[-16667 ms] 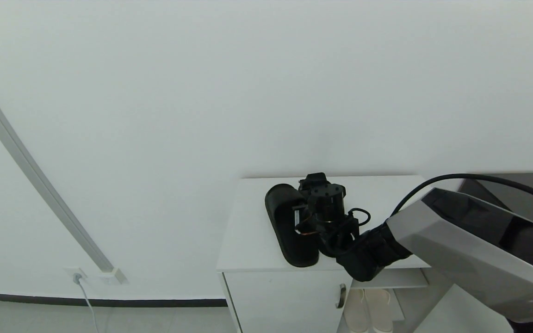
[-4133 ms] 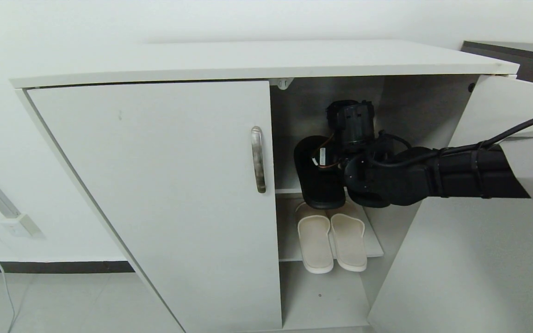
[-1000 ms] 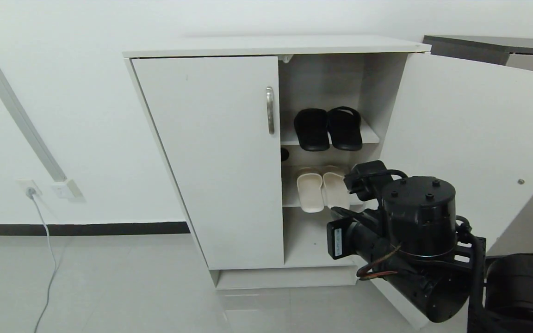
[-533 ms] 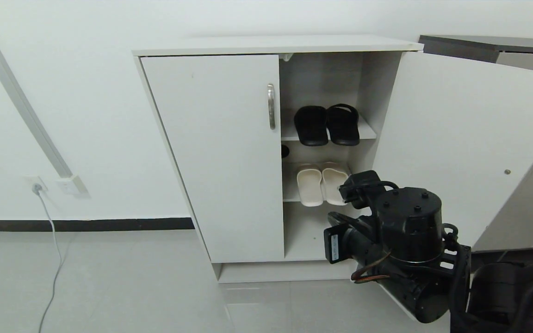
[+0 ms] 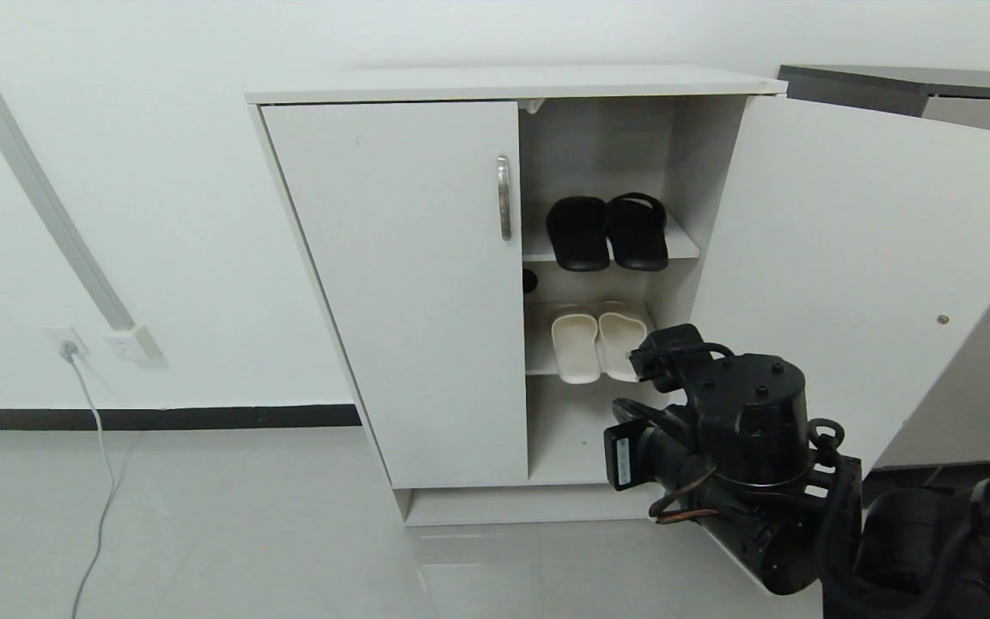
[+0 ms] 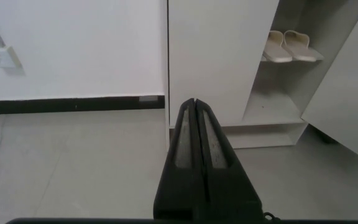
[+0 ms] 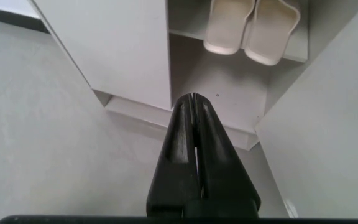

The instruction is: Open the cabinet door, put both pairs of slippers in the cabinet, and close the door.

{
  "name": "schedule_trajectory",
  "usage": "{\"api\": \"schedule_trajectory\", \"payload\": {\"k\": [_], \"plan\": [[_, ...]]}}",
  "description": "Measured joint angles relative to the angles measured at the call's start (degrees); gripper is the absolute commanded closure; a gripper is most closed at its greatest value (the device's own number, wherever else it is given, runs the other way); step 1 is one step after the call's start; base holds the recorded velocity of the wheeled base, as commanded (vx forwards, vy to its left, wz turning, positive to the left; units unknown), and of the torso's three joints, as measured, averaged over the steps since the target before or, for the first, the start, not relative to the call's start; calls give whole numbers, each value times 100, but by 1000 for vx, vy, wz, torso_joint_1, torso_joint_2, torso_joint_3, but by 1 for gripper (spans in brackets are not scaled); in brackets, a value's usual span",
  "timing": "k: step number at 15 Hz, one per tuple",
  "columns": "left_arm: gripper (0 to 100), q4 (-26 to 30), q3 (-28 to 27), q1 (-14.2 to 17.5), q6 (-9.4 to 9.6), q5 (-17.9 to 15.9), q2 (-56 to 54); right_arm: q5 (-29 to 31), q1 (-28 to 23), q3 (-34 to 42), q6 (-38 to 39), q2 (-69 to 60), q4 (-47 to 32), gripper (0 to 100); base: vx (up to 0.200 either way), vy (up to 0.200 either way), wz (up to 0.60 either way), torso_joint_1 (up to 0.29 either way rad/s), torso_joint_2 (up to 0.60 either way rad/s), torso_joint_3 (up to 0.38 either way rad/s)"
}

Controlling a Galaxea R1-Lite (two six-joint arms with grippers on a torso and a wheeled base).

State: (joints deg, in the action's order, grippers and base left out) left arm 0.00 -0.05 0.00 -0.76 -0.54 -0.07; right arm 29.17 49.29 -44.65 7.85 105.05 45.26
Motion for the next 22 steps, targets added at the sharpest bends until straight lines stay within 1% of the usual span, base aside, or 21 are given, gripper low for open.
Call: {"api": "schedule_trajectory", "payload": {"k": [7, 10, 14, 22], "plan": [[100, 0, -2, 0, 0, 2, 0, 0, -17, 0, -2, 49, 0, 100, 0, 0, 0, 0, -10, -9], [100, 2, -2, 0, -2, 0, 0, 2, -17, 0, -11, 57, 15, 100, 0, 0, 0, 6, -186, -308], [100, -5, -6, 2, 0, 0, 0, -2, -10, 0, -13, 71, 9, 100, 0, 0, 0, 38, -500, -370], [100, 2, -2, -2, 2, -6, 0, 9, -61, 12, -13, 60, -2, 100, 0, 0, 0, 129, -465, -344]]}}
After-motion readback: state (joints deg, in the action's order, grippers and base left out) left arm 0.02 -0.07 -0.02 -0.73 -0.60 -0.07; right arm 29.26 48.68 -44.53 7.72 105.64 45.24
